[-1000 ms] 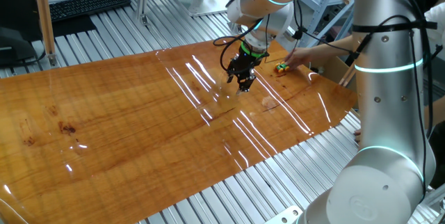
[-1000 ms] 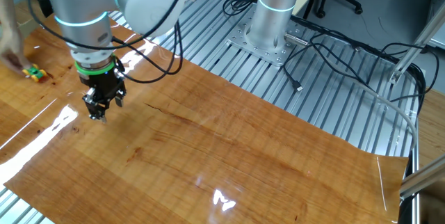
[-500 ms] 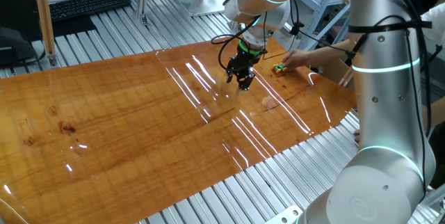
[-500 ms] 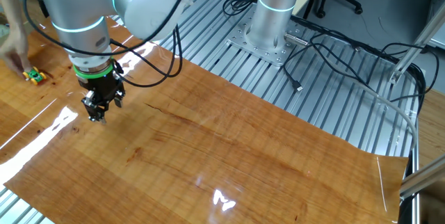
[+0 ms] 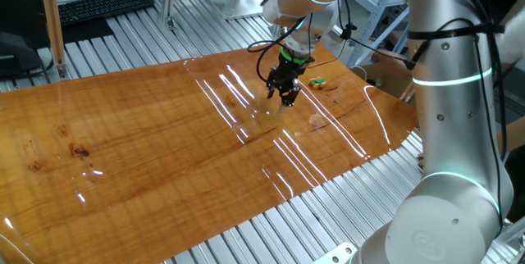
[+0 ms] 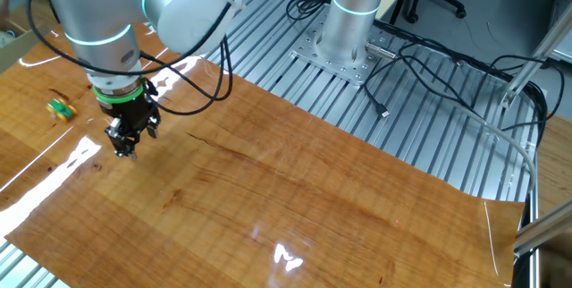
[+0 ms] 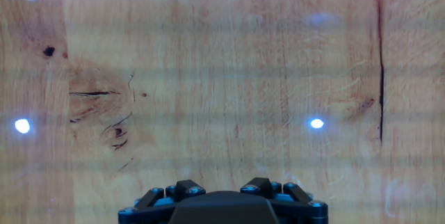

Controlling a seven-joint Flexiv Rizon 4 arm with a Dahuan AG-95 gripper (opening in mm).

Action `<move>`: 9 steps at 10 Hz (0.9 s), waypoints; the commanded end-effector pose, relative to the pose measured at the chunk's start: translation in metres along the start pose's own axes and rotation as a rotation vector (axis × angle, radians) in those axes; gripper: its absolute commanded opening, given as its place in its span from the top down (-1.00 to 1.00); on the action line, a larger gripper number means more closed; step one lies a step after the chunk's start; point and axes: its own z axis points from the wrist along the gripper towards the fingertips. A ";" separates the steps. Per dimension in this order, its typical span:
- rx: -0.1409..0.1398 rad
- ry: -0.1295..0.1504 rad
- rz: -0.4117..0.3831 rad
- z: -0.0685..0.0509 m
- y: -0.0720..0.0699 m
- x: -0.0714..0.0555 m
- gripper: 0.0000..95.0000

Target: Grasp the moving object

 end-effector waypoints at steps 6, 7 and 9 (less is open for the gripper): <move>-0.016 -0.005 -0.007 0.001 0.000 0.001 -0.20; -0.015 -0.004 -0.011 0.001 0.000 0.001 -0.20; -0.014 -0.005 -0.013 0.001 0.000 0.002 -0.20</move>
